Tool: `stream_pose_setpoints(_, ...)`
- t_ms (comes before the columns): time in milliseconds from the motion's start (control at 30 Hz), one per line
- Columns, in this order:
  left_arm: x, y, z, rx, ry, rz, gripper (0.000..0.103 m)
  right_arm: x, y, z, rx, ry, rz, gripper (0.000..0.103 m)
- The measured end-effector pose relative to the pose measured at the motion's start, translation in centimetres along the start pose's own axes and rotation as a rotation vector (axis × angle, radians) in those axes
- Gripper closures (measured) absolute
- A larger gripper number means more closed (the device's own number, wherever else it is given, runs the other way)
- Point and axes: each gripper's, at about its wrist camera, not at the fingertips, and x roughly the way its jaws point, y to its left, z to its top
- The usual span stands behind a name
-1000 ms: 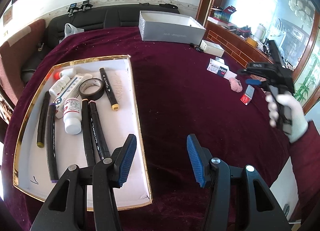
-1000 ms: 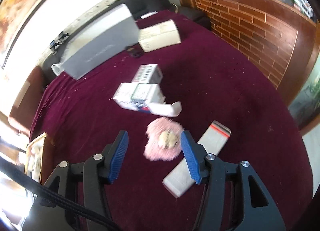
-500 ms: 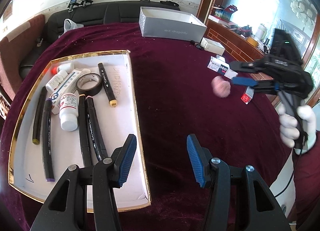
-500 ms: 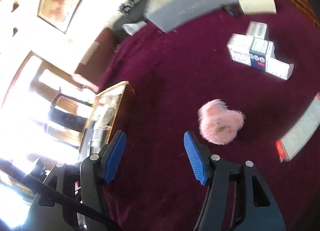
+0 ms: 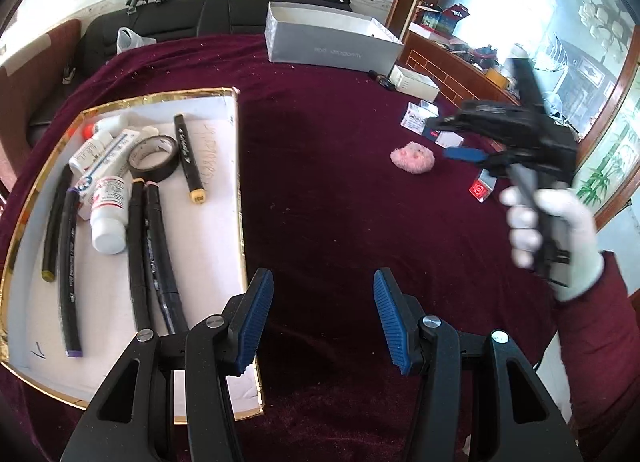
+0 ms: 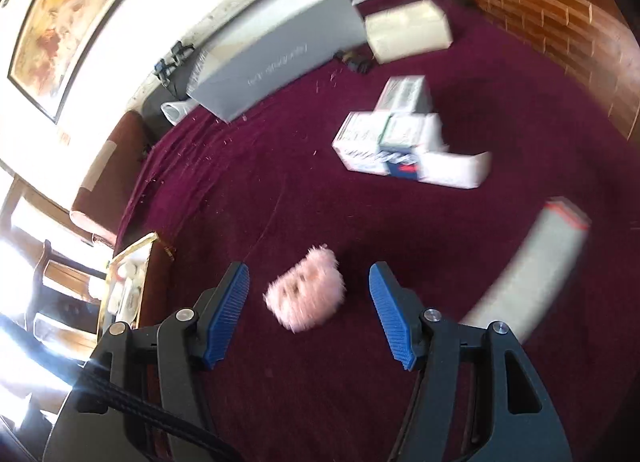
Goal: Organize objects
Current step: 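Move the left gripper to the pink plush toy and grasp it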
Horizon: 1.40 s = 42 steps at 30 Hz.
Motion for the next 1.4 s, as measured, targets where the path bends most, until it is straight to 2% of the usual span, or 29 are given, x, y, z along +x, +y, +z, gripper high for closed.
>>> stream_pose_setpoints(33, -0.2, 0.1, 0.1, -0.002, -0.007, 0.007, 0.057, 1.2, 0.4, 0.0, 0.005, 0.022, 0.011, 0.041)
stream_pose_setpoints(100, -0.4, 0.4, 0.4, -0.005, -0.018, 0.021, 0.057, 3.0, 1.5, -0.5, -0.011, 0.089, 0.092, 0.041)
stream_pose_setpoints(200, -0.1, 0.4, 1.2, 0.003, -0.025, 0.043, 0.057, 2.9, 3.7, -2.6, -0.057, 0.221, 0.352, 0.041)
stream_pose_setpoints(233, 0.2, 0.2, 1.6, 0.009, -0.026, 0.050, 0.057, 1.7, 4.0, -3.2, -0.075, 0.221, 0.388, 0.041)
stream_pose_setpoints(300, 0.9, -0.1, 2.4, 0.018, -0.024, 0.055, 0.057, -1.4, 3.7, -3.4, -0.109, 0.144, 0.324, 0.041)
stream_pose_setpoints(433, 3.4, -2.0, 4.9, 0.078, -0.028, 0.059, 0.057, -6.8, -0.4, -3.0, -0.076, -0.008, 0.116, 0.036)
stream_pose_setpoints(600, 7.3, -4.6, 6.9, 0.108, 0.019, 0.026, 0.057, -9.1, -6.8, -3.8, 0.085, -0.052, 0.023, 0.036)
stream_pose_setpoints(733, 9.9, -6.3, 8.0, 0.105, 0.022, 0.014, 0.057, -8.6, -10.0, -3.9, 0.173, -0.048, -0.019, 0.036)
stream_pose_setpoints(900, 12.9, -7.3, 8.9, 0.124, 0.038, 0.003, 0.057, -7.2, -10.8, -2.7, 0.224, -0.054, -0.047, 0.036)
stream_pose_setpoints(1100, 15.6, -9.6, 8.3, 0.216, 0.082, 0.030, 0.057, -5.6, -9.9, -1.4, 0.213, -0.044, -0.050, 0.036)
stream_pose_setpoints(1233, 15.6, -10.6, 7.7, 0.299, 0.066, 0.086, 0.059, -4.7, -8.5, -0.7, 0.175, -0.048, -0.111, 0.036)
stream_pose_setpoints(1267, 15.3, -10.5, 7.7, 0.300, 0.067, 0.088, 0.066, -4.5, -8.3, -0.6, 0.166, -0.049, -0.126, 0.036)
stream_pose_setpoints(1400, 14.4, -9.9, 7.3, 0.280, 0.082, 0.056, 0.068, -3.7, -7.8, -0.3, 0.149, -0.046, -0.194, 0.036)
